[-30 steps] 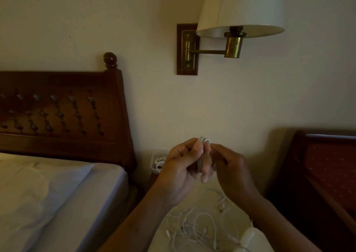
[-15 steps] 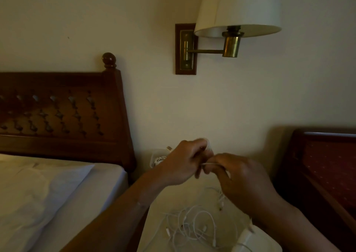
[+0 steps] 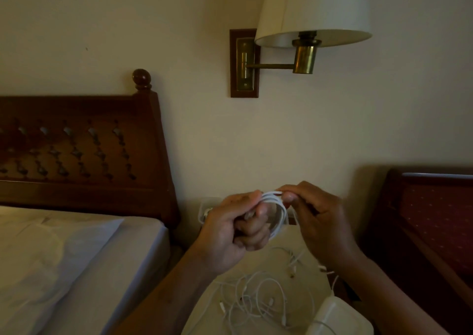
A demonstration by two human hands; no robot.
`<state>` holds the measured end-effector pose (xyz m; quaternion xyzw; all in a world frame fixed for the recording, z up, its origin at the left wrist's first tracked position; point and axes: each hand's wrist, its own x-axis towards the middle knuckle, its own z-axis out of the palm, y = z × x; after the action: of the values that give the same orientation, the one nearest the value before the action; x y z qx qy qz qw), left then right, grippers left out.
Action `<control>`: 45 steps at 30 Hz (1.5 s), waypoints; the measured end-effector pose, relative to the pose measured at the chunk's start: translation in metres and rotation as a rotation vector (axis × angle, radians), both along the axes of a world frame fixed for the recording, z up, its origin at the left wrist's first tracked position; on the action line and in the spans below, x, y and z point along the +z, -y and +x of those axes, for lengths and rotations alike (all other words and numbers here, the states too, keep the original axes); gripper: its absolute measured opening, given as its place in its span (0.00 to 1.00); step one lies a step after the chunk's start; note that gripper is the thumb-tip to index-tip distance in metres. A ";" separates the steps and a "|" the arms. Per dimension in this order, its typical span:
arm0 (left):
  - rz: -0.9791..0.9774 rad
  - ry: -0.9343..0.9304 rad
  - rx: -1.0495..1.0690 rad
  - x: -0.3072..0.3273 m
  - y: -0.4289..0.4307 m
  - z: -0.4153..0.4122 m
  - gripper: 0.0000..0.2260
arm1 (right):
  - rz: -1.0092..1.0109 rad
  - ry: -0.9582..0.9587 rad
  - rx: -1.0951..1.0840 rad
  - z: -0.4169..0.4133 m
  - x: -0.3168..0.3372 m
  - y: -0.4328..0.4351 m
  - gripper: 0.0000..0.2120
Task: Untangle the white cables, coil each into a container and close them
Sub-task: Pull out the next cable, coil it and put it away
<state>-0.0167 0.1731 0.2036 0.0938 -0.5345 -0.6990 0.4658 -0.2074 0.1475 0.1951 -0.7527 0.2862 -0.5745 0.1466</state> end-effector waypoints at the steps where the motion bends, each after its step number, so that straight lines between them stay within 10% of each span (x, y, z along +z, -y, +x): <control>1: 0.019 -0.018 0.031 0.003 0.000 -0.002 0.14 | 0.055 0.043 0.016 0.007 -0.007 -0.002 0.10; 12: 0.083 -0.172 0.227 0.001 0.018 -0.016 0.13 | 0.402 -0.160 0.085 0.018 -0.025 -0.001 0.17; 25: 0.121 -0.368 0.155 -0.011 0.026 -0.017 0.14 | 0.788 0.566 0.239 0.034 -0.011 -0.012 0.14; 40: 0.384 -0.148 0.235 -0.011 0.013 -0.011 0.28 | 0.421 -0.070 -0.252 0.008 0.016 -0.004 0.06; 45: 0.349 -0.163 0.170 -0.009 0.013 -0.016 0.20 | 0.460 -0.020 -0.214 0.003 0.021 0.003 0.08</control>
<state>-0.0330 0.1602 0.1948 0.1610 -0.3563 -0.7444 0.5413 -0.2046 0.1449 0.2161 -0.6707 0.4889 -0.4990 0.2493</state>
